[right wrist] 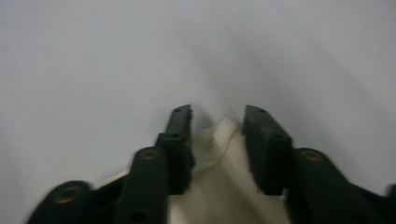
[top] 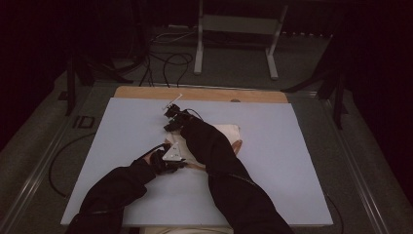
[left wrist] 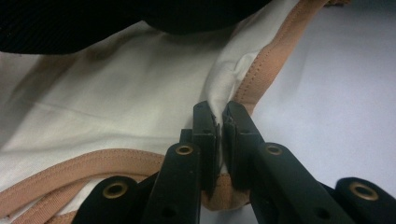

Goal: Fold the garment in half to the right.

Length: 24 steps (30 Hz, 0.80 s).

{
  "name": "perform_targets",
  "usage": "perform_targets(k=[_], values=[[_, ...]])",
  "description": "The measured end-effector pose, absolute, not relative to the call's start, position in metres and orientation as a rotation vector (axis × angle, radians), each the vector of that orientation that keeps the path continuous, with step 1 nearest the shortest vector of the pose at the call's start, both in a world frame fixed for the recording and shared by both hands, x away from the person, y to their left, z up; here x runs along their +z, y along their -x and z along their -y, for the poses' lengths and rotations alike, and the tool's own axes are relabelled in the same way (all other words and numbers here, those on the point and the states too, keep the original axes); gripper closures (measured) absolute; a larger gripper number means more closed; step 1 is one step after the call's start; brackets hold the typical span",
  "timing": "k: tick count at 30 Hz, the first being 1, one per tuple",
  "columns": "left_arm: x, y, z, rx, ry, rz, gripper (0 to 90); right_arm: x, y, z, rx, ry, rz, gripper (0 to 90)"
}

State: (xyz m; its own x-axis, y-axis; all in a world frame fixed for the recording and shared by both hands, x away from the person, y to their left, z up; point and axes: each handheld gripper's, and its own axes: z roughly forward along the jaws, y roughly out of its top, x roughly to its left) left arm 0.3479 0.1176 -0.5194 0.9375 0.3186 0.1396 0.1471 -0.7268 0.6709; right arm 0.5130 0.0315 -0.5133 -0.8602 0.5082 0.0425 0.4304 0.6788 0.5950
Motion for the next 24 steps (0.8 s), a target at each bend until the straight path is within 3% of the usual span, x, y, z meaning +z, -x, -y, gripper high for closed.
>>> perform_targets(k=[5,8,24], values=[[-0.519,-0.348,-0.118,0.317,-2.387,-0.333,85.2,-0.512,-0.512,-0.033,0.918,-0.775,-2.776,81.7],[-0.520,-0.348,-0.118,0.313,-2.382,-0.340,85.5,-0.511,-0.511,-0.034,0.904,-0.760,-2.783,86.2],[-0.511,-0.345,-0.116,0.327,-2.408,-0.310,85.9,-0.492,-0.506,-0.020,0.998,-0.749,-2.745,87.6]])
